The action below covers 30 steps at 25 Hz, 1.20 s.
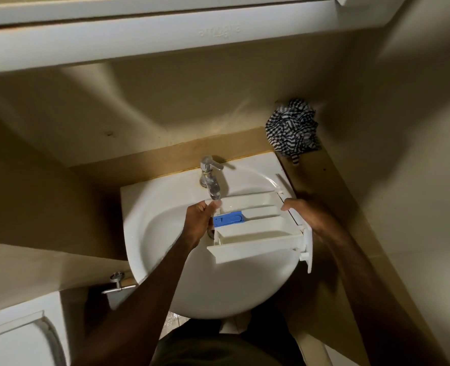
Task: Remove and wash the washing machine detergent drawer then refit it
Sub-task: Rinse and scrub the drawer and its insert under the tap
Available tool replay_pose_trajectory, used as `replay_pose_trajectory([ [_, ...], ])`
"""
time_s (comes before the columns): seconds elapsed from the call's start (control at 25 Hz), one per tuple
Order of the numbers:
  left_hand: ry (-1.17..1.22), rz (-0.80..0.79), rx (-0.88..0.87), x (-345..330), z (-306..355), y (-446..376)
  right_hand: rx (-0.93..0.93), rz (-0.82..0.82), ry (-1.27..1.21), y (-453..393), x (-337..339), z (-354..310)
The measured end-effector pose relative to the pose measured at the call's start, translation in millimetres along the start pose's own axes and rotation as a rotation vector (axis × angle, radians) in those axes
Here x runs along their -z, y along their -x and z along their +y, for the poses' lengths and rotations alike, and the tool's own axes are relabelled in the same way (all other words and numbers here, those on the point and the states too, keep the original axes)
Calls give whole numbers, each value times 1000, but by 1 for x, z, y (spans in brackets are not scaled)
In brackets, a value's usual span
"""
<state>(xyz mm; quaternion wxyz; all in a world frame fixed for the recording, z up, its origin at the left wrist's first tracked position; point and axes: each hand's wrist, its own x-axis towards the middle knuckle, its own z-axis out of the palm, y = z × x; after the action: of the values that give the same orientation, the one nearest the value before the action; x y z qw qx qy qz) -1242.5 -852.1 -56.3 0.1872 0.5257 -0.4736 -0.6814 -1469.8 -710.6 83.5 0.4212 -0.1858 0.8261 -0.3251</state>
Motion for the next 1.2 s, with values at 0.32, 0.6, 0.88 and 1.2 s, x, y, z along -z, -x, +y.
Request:
replay_pose_trajectory([
  [0.32,63,20,27,1,2,2,-98,-8,-73,0,0,8],
  [0.6,0,-33,47,5,12,-7,-93,94,-152,10,-7,24],
  [0.88,7,-56,59,12,5,-4,-80,174,-142,20,-24,40],
  [1.2,148,-60,95,12,9,-6,44,219,-229,38,-43,55],
])
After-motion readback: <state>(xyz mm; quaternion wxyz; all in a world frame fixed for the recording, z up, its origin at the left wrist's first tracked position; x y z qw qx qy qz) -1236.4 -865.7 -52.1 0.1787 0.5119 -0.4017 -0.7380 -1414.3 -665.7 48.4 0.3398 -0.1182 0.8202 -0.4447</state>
